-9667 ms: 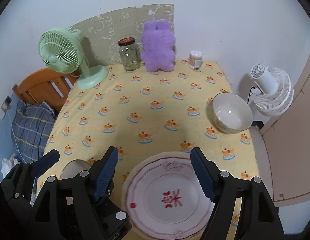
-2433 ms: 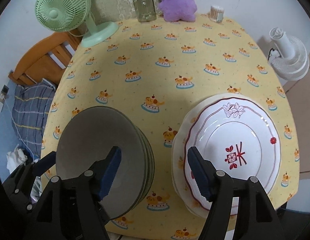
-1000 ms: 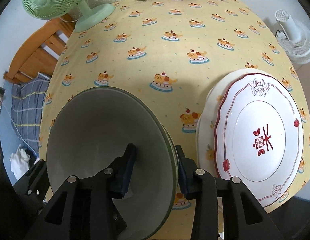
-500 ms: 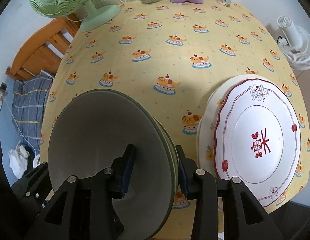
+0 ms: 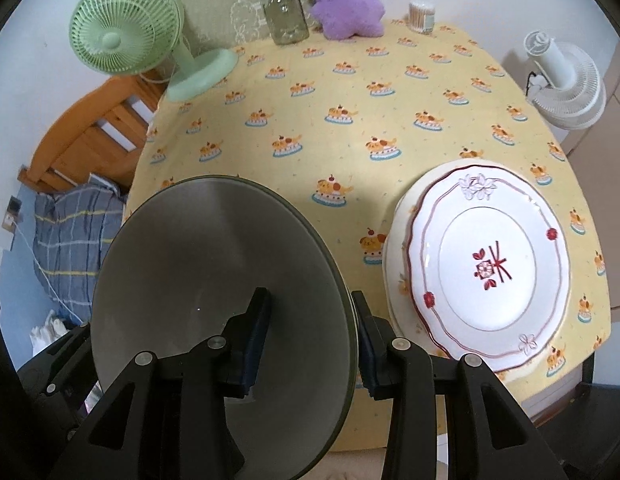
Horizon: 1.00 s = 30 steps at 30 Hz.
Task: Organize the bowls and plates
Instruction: 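Grip the rim of the three nested bowls with both grippers, then lift the nested bowls with both grippers and carry them over the plate stack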
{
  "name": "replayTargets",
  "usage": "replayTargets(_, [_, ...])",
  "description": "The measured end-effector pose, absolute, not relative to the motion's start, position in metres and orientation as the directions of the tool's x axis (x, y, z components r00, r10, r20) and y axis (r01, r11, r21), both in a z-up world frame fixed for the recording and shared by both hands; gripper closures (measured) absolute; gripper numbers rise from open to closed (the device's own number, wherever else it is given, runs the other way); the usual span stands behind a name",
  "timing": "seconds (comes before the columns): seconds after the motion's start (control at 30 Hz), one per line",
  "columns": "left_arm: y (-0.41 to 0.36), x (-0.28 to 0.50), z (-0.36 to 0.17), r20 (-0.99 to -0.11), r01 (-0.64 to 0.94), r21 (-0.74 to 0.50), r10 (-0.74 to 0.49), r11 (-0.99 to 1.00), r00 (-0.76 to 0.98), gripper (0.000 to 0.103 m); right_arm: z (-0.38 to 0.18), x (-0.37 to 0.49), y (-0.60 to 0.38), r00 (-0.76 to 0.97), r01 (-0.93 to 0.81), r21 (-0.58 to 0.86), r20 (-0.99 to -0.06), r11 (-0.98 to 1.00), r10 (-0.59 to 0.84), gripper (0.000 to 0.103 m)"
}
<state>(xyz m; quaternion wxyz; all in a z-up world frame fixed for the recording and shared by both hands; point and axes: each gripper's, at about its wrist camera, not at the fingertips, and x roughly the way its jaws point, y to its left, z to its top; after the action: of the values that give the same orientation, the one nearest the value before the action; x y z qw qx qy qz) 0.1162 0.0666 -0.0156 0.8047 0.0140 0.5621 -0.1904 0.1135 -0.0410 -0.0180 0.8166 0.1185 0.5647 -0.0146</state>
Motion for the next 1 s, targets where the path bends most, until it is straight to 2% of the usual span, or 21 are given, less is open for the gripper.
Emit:
replayTargets(0.47, [0.026,0.103,0.008,-0.892,0.277,-0.124,-0.23,0.953,0.39,0.046,0.003,0.106,-0.082,0.413,0.078,0.231,-0.893,0.97,0.18,0.061])
replayTargets(1.0, [-0.061,0.082,0.006,-0.891,0.162,-0.166,-0.218,0.973,0.397,0.046,0.008,0.098,-0.175,0.384,-0.028,0.196,-0.903,0.98,0.191,0.061])
